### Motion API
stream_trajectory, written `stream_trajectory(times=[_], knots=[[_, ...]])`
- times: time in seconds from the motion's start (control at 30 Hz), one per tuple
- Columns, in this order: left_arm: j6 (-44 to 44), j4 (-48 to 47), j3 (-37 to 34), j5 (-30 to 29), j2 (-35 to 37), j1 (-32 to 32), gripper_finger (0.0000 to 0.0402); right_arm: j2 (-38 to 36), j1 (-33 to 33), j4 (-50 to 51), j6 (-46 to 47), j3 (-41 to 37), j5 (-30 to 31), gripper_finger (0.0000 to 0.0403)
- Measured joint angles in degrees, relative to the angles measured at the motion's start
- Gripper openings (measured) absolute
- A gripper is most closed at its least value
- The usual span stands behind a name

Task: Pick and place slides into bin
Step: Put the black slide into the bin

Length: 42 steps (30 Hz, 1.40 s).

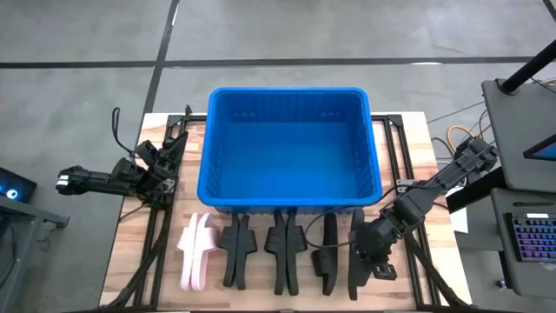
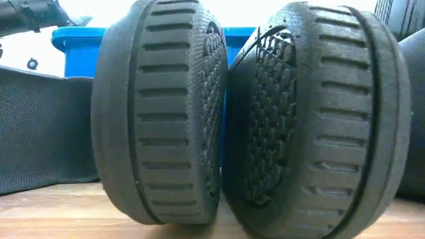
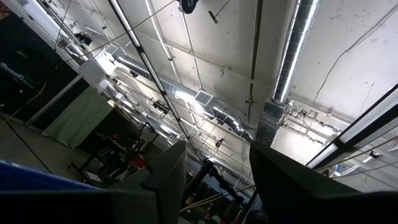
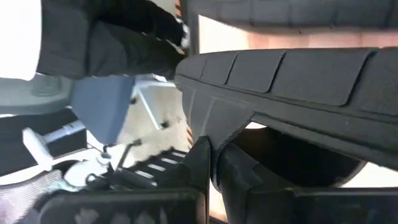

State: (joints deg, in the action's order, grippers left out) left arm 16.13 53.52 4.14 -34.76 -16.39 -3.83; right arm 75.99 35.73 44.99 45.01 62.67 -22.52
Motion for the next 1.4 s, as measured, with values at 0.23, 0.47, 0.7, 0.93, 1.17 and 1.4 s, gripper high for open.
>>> stream_trajectory(times=[0.23, 0.47, 0.7, 0.93, 1.17, 1.4], knots=[[0.01, -0.01, 0.00, 0.00, 0.03, -0.01, 0.0162, -0.07, 0.00, 7.22, 0.55, 8.43, 0.04, 0.0013], [0.01, -0.01, -0.01, 0.00, -0.01, 0.01, 0.0162, -0.17, 0.00, 9.87, 1.50, 15.31, 0.11, 0.0013], [0.01, 0.00, -0.04, 0.00, -0.04, 0.01, 0.0162, -0.15, -0.03, 9.10, -3.51, 19.95, 7.78, 0.0013], [0.01, 0.00, -0.04, 0.02, -0.02, 0.01, 0.0162, -0.15, -1.83, 6.64, -9.39, 23.79, 20.60, 0.0013], [0.03, -0.01, -0.04, 1.27, -0.06, 0.01, 0.0162, -0.46, -4.66, -3.26, -17.77, 25.05, 42.10, 0.0013], [0.00, 0.00, -0.04, 1.57, -0.93, -0.01, 0.0162, -0.11, -8.22, -12.14, -23.74, 25.04, 66.38, 0.0013]])
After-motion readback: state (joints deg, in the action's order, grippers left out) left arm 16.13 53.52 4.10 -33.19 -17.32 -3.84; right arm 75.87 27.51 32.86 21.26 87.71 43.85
